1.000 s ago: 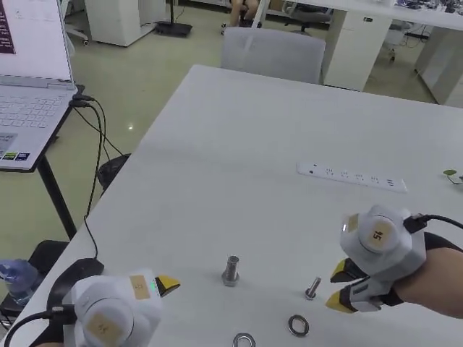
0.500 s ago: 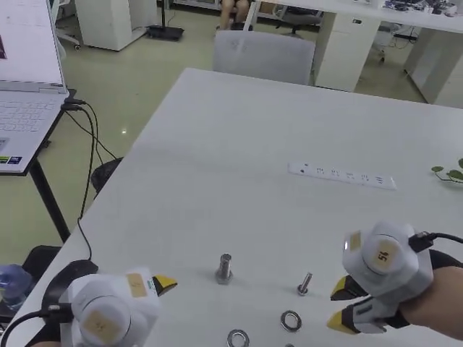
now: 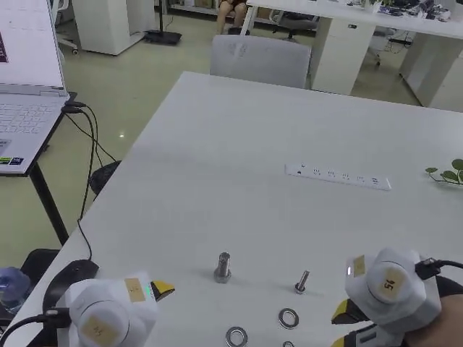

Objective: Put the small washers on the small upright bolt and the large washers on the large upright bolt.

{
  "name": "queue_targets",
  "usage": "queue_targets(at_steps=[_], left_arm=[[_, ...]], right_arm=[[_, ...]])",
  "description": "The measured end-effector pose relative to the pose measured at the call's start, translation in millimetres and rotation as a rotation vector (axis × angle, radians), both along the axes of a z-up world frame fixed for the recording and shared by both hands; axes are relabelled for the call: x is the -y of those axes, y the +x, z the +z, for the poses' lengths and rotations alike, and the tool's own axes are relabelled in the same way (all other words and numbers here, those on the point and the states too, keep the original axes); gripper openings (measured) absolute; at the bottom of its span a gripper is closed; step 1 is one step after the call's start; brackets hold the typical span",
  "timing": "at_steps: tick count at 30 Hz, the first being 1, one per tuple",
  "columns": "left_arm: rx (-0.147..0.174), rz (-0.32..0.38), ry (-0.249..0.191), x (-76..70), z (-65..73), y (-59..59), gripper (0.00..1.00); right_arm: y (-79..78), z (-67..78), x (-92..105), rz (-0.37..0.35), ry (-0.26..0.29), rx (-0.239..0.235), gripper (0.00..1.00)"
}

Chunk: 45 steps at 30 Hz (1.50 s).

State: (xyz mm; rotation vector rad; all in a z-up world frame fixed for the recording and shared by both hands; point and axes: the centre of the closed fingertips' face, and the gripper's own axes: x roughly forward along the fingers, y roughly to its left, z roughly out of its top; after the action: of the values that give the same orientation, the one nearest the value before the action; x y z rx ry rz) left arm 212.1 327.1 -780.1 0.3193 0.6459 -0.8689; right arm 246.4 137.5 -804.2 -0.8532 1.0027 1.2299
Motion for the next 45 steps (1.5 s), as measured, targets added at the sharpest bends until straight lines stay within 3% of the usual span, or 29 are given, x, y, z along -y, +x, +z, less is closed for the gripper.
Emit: queue_targets(at_steps=[18,29,45], left_arm=[[-0.006,0.007,0.008,-0.7,-2.4,-6.1,0.79],[-0.008,0.01,0.01,-2.3,-3.3,-7.3,0.78],[-0.012,0.009,0.017,-5.7,-4.4,-8.1,0.77]], right_arm=[[-7.6,-47.8,5.0,0.051,-0.041,0.004,0.25],[-8.6,-68.2,3.5,0.081,-0.054,0.016,0.24],[-5.5,-73.8,2.5,0.08,-0.063,0.013,0.22]])
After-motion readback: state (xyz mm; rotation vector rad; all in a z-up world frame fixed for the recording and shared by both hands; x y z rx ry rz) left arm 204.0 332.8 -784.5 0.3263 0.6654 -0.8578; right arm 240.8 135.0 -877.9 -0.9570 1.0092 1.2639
